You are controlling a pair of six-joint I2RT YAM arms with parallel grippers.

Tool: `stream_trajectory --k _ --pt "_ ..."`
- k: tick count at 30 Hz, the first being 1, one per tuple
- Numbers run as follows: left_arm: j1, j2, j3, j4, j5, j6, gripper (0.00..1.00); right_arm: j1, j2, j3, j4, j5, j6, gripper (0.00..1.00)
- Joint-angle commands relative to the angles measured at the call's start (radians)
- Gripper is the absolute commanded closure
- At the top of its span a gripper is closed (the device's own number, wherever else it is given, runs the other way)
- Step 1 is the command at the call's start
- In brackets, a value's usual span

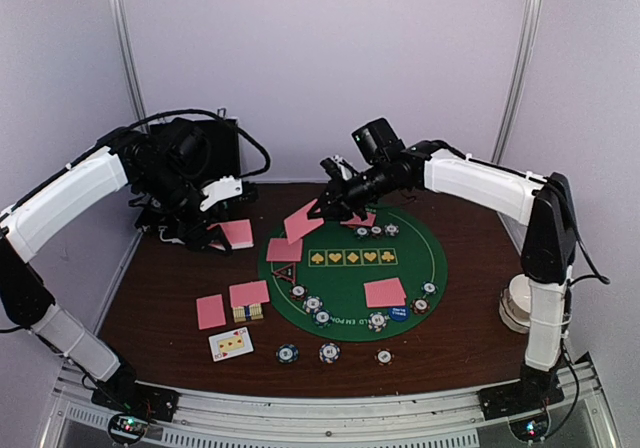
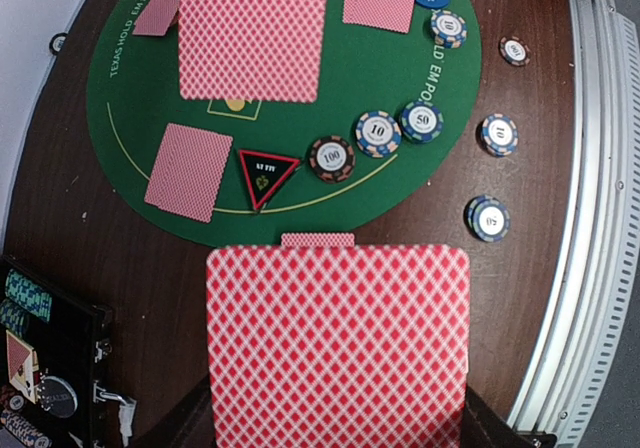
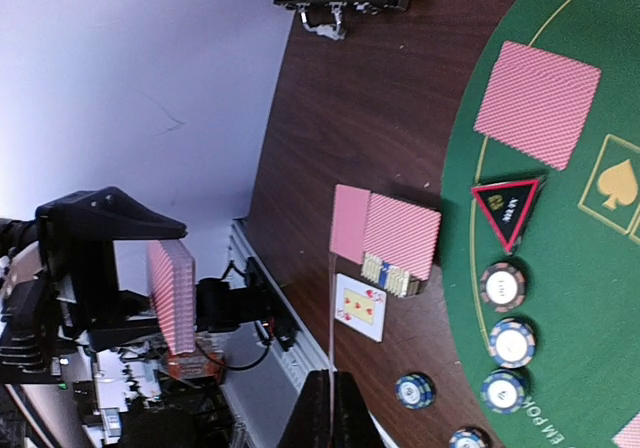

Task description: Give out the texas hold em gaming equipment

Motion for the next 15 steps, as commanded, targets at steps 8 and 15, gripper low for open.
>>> stream_trajectory --k 8,15 --pt "0.004 -0.038 0.003 -0.009 0.011 0.009 1.0 -0.01 0.249 0.4 -0.561 0.495 -0.468 1.0" --pt "0.004 -0.036 0.006 -0.02 0.015 0.009 1.0 0.014 0.253 0.401 -0.483 0.857 -0.672 1.0"
